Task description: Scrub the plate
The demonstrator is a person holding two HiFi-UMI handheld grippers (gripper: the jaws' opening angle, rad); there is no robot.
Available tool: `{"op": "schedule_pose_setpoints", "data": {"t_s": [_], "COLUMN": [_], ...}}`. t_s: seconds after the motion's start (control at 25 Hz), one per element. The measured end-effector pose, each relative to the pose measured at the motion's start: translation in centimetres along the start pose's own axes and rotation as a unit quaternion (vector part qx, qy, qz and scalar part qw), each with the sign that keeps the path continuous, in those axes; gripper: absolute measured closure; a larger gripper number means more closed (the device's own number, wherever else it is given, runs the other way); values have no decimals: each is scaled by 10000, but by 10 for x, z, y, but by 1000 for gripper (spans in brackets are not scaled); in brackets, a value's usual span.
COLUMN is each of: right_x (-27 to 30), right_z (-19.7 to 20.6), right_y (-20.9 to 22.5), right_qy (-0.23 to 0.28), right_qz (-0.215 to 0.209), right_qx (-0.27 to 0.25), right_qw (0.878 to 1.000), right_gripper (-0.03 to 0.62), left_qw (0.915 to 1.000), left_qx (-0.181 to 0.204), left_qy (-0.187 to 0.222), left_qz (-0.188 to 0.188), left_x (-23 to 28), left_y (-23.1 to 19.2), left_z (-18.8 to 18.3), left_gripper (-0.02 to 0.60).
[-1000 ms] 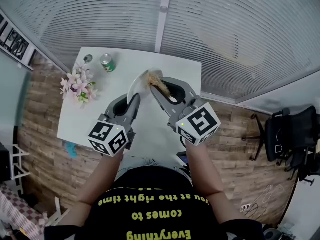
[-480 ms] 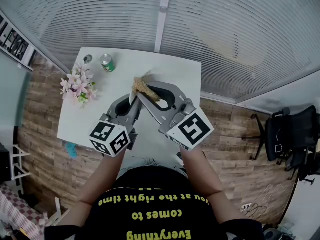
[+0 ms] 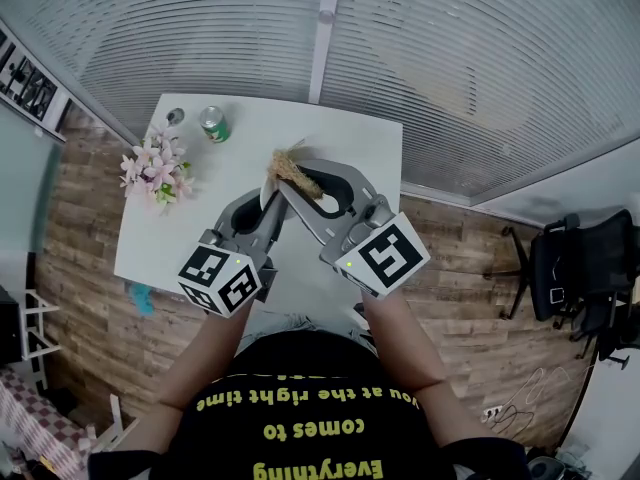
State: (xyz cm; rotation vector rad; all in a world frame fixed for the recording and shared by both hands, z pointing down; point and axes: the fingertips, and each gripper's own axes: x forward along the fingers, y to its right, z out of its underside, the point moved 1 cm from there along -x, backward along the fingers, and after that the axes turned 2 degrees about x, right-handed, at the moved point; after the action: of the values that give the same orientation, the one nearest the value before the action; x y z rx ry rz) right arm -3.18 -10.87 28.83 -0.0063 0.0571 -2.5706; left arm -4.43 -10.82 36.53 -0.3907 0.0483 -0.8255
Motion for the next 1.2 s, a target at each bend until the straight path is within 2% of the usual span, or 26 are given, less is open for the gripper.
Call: {"op": "schedule_pose_setpoints", "data": {"t_s": [0.76, 1.2], "right_x": [-24, -40], "right_z": [6, 15], "right_y": [37, 66], "right_qy": [-70, -161], "right_qz": [734, 1137], "right_qx": [-185, -103], "right_qw": [9971, 9933], "right_gripper": [531, 531], "left_qw": [9993, 9993], "left_qx": [-240, -226], "left_qy": [145, 179], "left_qz": [251, 224], "left_x": [-5, -6], "left_y": [10, 10], "left_z": [-2, -4], "left_gripper": [561, 561]}}
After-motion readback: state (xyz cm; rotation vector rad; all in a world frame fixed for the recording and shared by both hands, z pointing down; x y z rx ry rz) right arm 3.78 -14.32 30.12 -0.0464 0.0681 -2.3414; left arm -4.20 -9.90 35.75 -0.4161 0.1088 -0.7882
